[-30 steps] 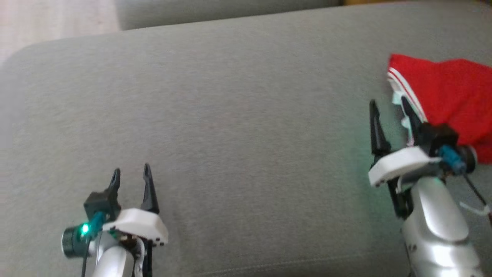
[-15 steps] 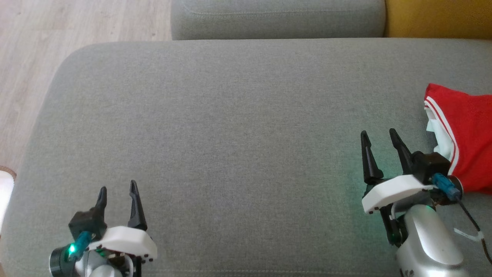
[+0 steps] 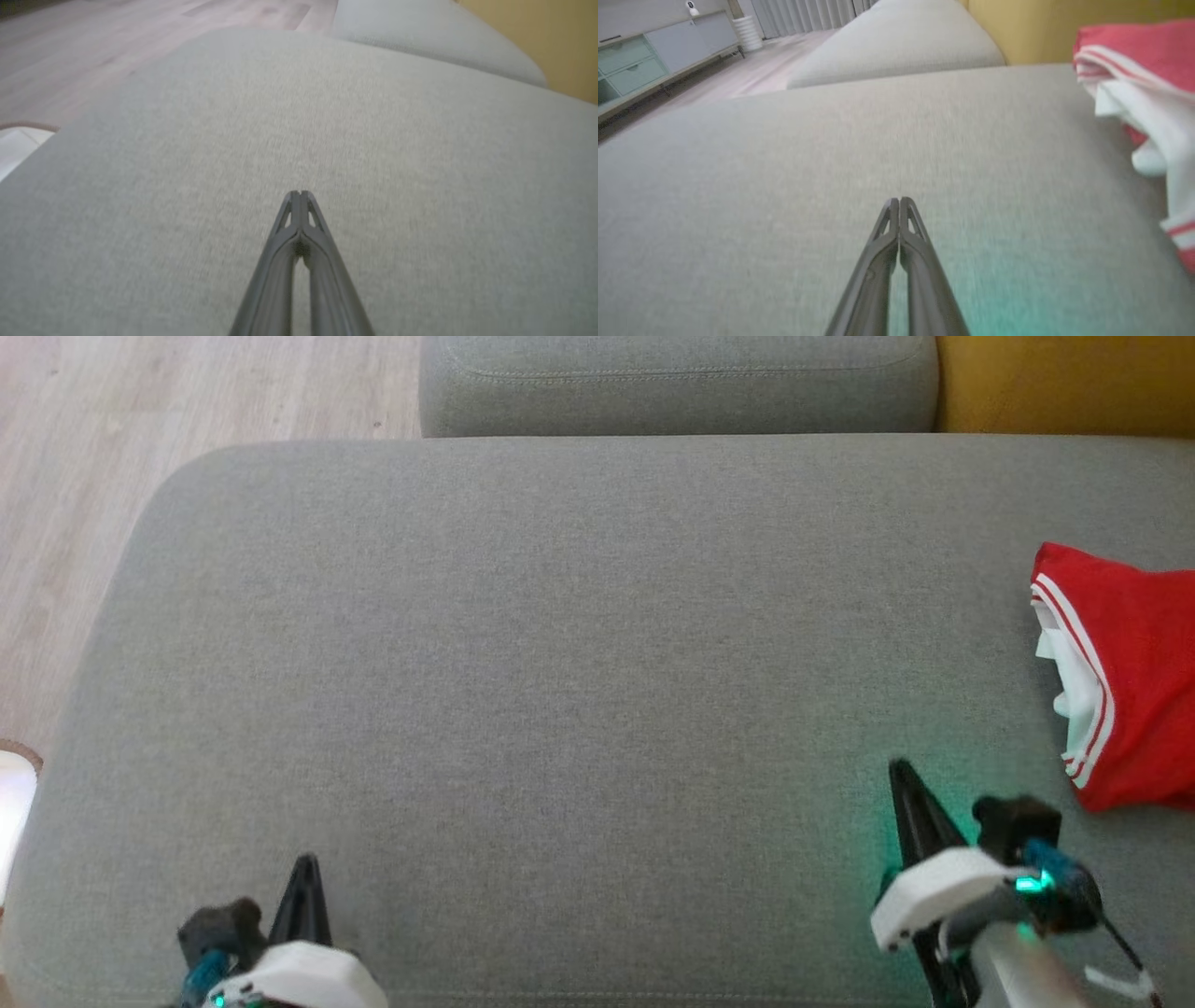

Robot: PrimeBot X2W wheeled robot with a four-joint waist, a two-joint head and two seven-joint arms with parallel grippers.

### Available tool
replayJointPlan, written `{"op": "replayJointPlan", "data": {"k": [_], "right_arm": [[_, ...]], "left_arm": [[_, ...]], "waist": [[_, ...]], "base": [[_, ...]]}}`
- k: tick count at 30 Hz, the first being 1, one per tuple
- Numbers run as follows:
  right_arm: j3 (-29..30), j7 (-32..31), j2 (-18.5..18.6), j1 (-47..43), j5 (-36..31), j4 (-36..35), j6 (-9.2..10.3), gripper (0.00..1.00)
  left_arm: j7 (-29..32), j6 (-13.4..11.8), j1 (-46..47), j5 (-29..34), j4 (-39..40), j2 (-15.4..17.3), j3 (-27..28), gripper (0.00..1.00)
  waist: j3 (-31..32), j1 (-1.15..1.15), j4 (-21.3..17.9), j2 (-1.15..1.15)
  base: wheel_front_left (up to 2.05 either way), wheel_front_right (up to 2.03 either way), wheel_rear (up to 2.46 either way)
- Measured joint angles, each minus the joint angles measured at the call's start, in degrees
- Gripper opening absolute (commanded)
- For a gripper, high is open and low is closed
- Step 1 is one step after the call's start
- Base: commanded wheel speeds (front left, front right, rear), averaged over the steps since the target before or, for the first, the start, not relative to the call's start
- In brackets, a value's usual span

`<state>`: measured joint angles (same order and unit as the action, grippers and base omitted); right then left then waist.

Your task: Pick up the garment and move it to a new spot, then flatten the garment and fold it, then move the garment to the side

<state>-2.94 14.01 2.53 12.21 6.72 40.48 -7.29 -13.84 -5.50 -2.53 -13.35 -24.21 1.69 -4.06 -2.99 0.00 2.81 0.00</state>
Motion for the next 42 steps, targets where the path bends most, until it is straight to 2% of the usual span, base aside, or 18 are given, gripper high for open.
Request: {"op": "replayJointPlan", "data": {"k": [42], "right_arm": [[3.4,-6.8,0.0,-1.4,28.5,-8.0,0.0,0.0]], "left_arm": [[6.8,4.1,1.1,-26.4,2.4,0.0,2.7,0.0]], "waist": [[0.9,0.0,-0.9,0.0]], "base": [[0.0,0.0,0.0]]}}
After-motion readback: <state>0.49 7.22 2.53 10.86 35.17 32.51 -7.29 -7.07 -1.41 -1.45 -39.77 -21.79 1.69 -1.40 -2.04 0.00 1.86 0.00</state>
